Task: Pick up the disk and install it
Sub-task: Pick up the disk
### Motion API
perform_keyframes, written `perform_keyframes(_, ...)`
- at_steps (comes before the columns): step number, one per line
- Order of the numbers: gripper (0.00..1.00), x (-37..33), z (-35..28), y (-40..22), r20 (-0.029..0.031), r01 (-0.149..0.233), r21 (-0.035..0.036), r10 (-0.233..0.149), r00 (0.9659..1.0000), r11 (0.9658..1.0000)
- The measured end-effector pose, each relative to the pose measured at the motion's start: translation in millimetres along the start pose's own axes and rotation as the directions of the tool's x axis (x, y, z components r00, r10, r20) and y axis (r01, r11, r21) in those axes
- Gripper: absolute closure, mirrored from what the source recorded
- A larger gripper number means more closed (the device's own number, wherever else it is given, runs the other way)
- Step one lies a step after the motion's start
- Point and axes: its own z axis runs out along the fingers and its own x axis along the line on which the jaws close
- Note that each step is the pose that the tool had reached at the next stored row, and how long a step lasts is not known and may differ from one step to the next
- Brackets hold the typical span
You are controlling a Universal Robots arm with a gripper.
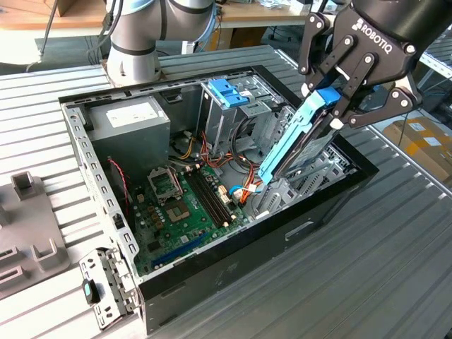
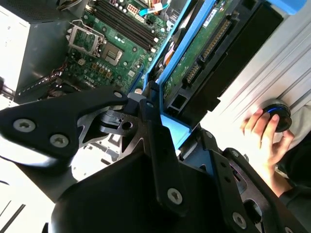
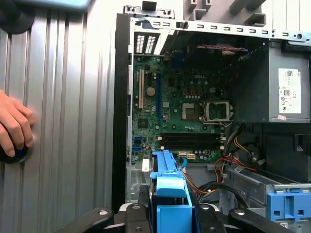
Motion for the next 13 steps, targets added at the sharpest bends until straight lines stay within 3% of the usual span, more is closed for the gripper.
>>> perform_keyframes(13,0.63,0.5,0.9,-15.0,-0.0005,0.000,0.0000,0.000,1.0000,1.0000)
